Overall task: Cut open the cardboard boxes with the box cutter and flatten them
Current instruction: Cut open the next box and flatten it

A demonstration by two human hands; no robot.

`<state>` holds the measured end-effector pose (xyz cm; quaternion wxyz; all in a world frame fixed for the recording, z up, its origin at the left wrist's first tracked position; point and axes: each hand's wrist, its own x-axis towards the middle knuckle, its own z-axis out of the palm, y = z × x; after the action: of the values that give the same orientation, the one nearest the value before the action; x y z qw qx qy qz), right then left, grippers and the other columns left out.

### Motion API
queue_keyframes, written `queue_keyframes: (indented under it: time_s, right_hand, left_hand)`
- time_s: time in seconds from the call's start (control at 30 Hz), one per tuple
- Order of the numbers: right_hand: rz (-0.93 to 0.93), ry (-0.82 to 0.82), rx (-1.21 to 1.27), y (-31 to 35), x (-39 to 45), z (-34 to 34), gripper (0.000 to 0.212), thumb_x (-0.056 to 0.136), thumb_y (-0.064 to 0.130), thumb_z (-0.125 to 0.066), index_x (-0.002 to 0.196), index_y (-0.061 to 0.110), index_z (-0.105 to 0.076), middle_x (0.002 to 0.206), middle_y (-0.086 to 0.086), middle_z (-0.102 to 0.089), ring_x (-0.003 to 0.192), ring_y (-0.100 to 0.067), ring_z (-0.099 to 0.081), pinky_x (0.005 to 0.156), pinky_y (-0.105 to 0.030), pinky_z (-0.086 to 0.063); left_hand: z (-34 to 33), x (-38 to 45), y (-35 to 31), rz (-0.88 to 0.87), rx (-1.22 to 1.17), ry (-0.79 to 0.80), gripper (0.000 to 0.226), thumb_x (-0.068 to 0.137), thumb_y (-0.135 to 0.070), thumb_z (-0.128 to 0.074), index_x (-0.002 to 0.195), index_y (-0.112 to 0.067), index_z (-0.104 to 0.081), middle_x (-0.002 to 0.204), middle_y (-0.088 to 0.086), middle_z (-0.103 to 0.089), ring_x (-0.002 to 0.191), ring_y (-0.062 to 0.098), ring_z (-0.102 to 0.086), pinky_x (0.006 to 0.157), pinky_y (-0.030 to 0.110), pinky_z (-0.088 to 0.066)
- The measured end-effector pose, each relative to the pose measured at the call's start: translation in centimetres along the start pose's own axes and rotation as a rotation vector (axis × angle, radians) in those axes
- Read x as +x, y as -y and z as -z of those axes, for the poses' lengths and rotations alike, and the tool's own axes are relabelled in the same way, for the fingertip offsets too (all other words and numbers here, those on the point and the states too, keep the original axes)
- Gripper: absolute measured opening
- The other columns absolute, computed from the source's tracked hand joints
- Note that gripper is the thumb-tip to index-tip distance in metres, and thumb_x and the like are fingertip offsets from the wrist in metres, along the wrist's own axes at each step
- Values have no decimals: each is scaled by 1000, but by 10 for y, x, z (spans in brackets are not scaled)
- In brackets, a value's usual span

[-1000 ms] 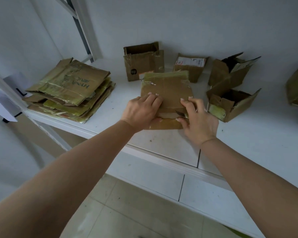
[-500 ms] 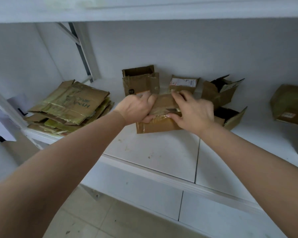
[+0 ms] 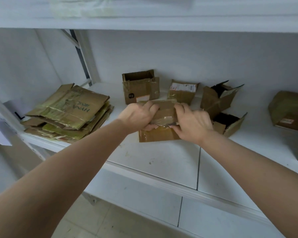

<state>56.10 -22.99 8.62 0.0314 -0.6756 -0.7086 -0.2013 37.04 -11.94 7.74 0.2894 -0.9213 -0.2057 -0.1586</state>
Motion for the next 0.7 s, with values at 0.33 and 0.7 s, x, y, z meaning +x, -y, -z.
queue_keyframes:
  time_s: [0.33, 0.7]
  right_hand:
    - [-282, 112, 476, 10, -68, -55, 31, 88, 24, -56, 111, 10, -41, 115, -8, -36, 69, -27, -51, 56, -32, -36]
    - [20, 90, 467, 60, -40, -54, 5, 95, 13, -48, 99, 10, -50, 104, -7, -45, 67, -31, -53, 58, -43, -48]
  left_hand:
    - [-5, -9, -19, 305, -456, 287, 61, 87, -50, -59, 142, -28, -41, 138, 1, -43, 124, 24, -39, 99, 37, -40]
    - [-12, -16, -4, 417, -851, 440, 50, 97, -45, -44, 145, -37, -32, 158, -8, -18, 147, 20, -4, 119, 41, -6]
